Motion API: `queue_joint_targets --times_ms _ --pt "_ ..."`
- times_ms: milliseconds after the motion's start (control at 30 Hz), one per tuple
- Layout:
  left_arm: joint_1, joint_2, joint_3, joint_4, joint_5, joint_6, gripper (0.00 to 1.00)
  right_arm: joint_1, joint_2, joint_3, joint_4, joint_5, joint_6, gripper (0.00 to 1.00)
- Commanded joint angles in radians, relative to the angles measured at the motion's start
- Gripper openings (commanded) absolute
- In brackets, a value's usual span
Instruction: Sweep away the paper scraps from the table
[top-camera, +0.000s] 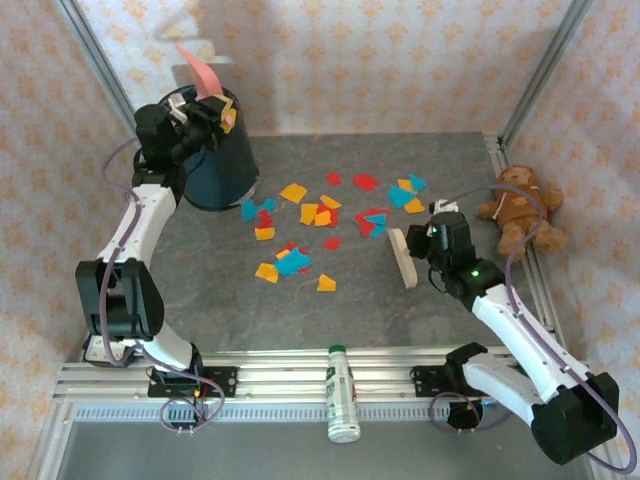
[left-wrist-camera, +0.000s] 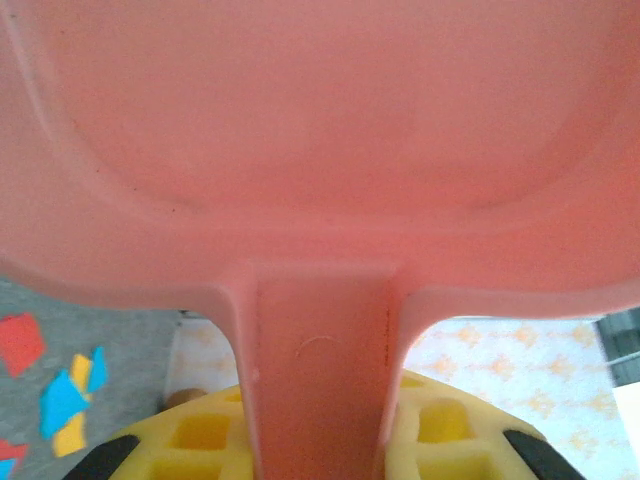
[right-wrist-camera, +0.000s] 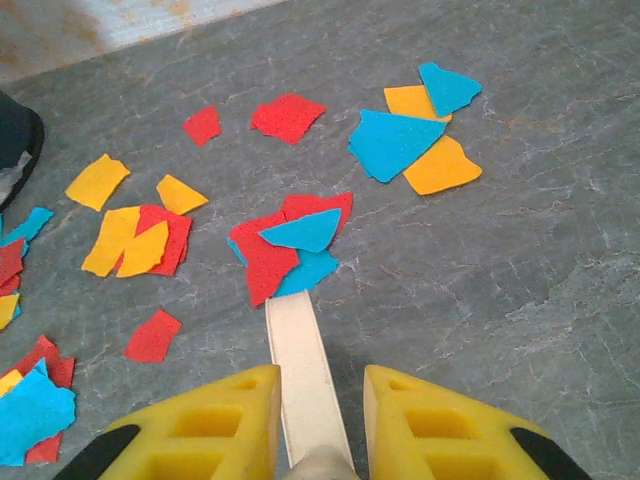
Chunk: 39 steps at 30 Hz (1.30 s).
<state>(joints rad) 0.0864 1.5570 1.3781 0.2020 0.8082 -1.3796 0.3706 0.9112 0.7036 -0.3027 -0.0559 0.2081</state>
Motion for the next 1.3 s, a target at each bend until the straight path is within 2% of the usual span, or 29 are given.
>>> queue_joint_targets --times_ms 0,133,267,533,633,800,1267 --pt "-0.012 -0.044 0.05 -0.229 0.032 0.28 0.0 0.006 -0.034 0.0 0.061 -0.032 0.032 0.0" --pt "-0.032 -0.08 0.094 -0.484 -0.009 0.536 0.0 0.006 -0.038 0.001 0.098 -0.106 0.063 0.0" --pt "-0.065 -0.115 0.173 -0.782 -0.145 0.813 0.0 0.007 -0.021 0.008 0.161 -0.212 0.114 0.0" --pt "-0.131 -0.186 0.141 -0.993 -0.283 1.102 0.0 0.005 0.086 0.02 0.313 -0.415 0.277 0.0" --pt "-0.157 -0.23 0.084 -1.023 -0.351 1.172 0.0 0.012 0.122 0.005 0.397 -0.457 0.348 0.0" --pt "-0.173 -0.304 -0.016 -1.067 -0.412 1.226 0.0 0.09 0.191 0.024 0.436 -0.429 0.357 0.0" --pt "-0.178 -0.442 -0.156 -1.12 -0.414 1.227 0.0 0.312 0.542 0.194 0.619 -0.418 0.446 0.0"
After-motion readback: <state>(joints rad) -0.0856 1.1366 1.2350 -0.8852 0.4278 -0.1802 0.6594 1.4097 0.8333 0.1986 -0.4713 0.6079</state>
